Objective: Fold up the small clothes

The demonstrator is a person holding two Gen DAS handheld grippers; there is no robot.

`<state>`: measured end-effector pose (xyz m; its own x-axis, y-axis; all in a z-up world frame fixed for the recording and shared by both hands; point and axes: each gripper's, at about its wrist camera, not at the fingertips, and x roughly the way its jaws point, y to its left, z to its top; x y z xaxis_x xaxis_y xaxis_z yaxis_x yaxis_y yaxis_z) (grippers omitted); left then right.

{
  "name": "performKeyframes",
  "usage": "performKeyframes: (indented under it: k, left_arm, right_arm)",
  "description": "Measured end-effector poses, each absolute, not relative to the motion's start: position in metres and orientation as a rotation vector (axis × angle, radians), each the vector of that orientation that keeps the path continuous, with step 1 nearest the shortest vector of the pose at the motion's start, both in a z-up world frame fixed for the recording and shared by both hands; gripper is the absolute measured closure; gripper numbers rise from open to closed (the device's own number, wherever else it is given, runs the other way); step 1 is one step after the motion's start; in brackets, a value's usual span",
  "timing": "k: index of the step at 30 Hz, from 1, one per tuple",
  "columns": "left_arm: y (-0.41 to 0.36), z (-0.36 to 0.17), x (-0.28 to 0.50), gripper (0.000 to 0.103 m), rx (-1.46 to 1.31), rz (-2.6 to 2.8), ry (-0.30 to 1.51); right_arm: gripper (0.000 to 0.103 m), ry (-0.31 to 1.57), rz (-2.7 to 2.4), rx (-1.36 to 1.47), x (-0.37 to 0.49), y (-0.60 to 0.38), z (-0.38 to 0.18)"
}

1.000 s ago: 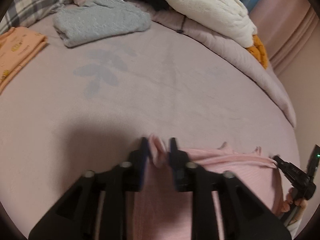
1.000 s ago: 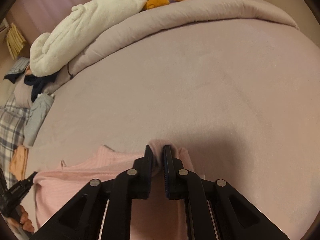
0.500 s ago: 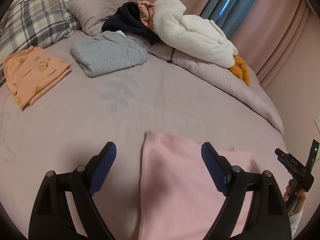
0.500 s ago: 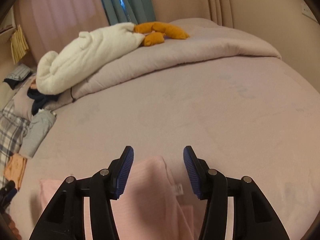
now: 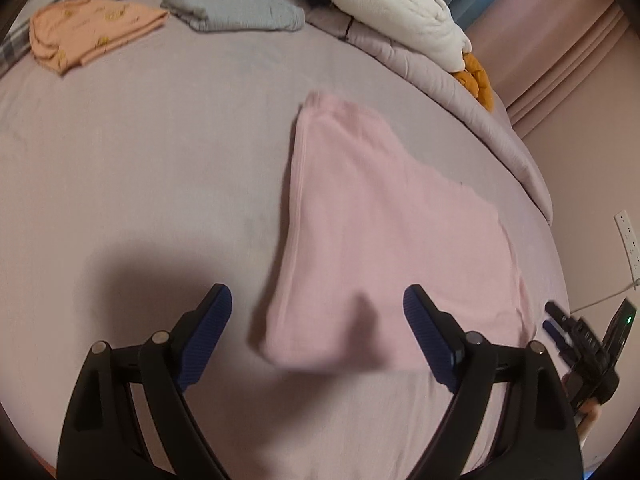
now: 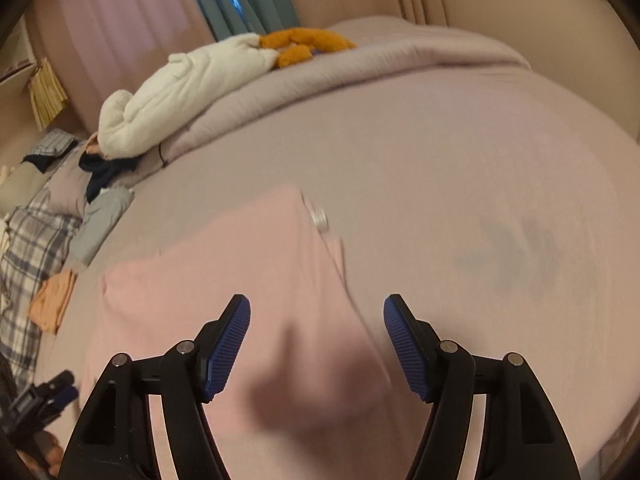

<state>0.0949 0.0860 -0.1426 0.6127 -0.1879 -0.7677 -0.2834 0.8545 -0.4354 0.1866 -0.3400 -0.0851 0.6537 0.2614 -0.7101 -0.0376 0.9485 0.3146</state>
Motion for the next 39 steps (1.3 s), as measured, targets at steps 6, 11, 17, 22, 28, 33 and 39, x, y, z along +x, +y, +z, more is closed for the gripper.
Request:
performKeyframes:
  k: [6,11,17,22,28,33,39]
  left_arm:
    - [0.079,-0.159,0.097,0.018,-0.611,0.040,0.935]
    - [0.071,-0.164,0.113,0.033,-0.648,-0.032,0.942]
    - [0.060,-0.167,0.128,0.081,-0.608,-0.012,0.962]
    - [0.051,-0.165,0.128,0.085,-0.568,0.004,0.972]
    - [0.043,-0.156,0.114,0.088,-0.570,-0.027,0.994]
    - [0.020,-0.147,0.098,0.087,-0.510,-0.039,1.028]
    - [0.003,-0.147,0.086,0.082,-0.496,-0.091,1.085]
  right_arm:
    - [0.034,0.936,0.184,0.377,0.161,-0.351,-0.122]
    - [0.034,0.910,0.256,0.424,0.167,-0.342,-0.126]
    - [0.034,0.886,0.343,0.534,0.199,-0.324,-0.137]
    - [0.075,0.884,0.350,0.565,0.216,-0.314,-0.142]
    - [0.084,0.838,0.370,0.525,0.201,-0.318,-0.127]
    - [0.085,0.794,0.371,0.544,0.186,-0.335,-0.108]
    - [0.085,0.756,0.314,0.520,0.167,-0.352,-0.086]
